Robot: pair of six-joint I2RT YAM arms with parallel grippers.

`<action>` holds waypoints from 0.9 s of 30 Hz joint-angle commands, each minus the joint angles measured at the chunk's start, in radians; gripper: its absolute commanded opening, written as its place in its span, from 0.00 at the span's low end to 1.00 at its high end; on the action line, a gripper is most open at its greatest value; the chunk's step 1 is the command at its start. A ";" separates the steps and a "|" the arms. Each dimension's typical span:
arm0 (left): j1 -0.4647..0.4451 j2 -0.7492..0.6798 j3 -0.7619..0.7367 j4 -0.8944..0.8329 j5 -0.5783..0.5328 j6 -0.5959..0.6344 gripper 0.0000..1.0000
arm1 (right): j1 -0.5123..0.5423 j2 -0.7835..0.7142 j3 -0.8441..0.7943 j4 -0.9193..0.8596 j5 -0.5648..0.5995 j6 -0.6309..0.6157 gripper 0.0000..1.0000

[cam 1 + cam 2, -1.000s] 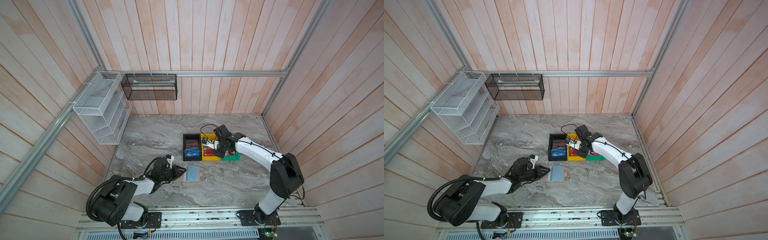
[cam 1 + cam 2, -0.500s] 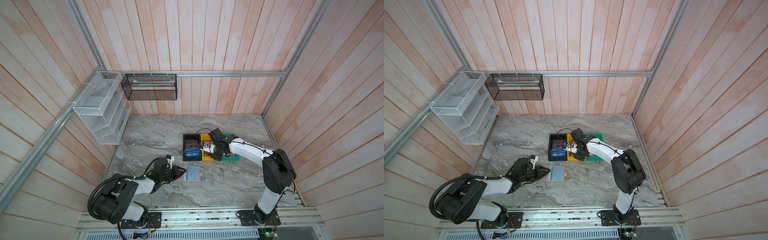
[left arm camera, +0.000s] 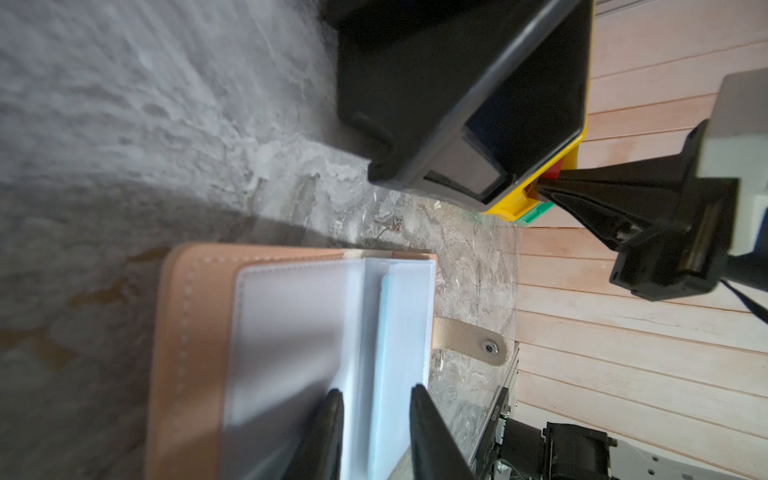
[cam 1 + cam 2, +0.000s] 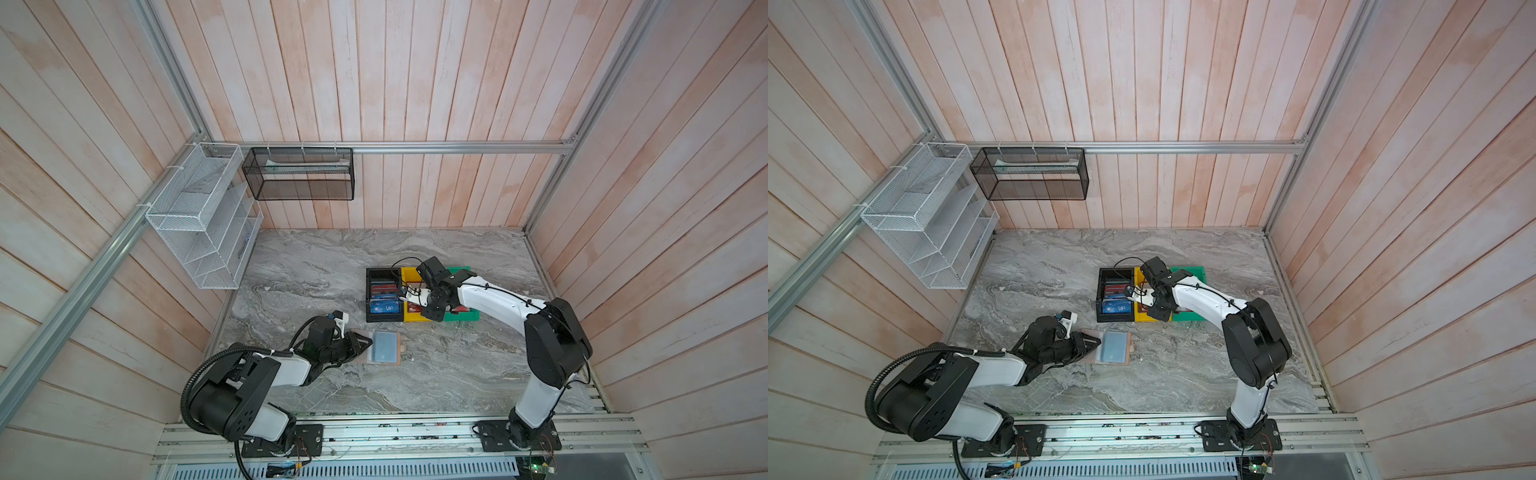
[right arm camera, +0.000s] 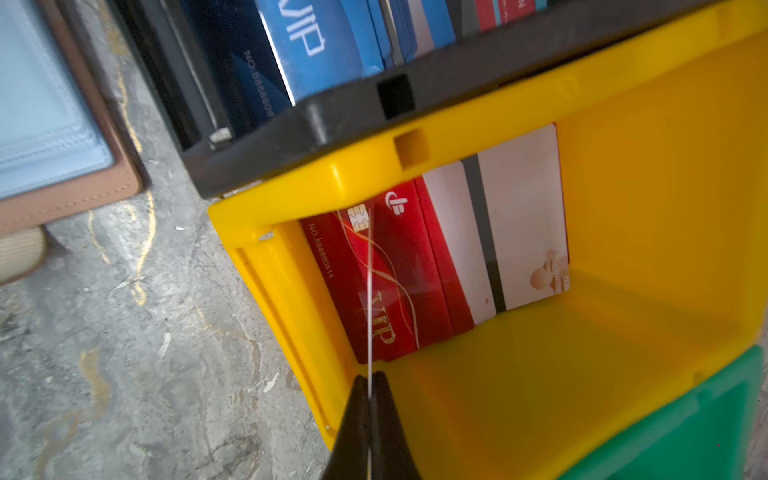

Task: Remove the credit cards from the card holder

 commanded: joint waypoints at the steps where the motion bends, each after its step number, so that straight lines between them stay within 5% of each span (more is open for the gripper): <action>1: 0.006 0.009 0.014 0.019 0.003 0.017 0.31 | 0.006 0.022 0.024 -0.041 -0.015 -0.007 0.00; 15: 0.006 0.016 0.028 0.012 0.009 0.020 0.31 | 0.017 -0.028 -0.018 -0.039 -0.067 -0.029 0.00; 27: 0.006 0.013 0.025 0.009 0.006 0.022 0.31 | 0.017 0.003 -0.013 0.006 0.011 -0.017 0.19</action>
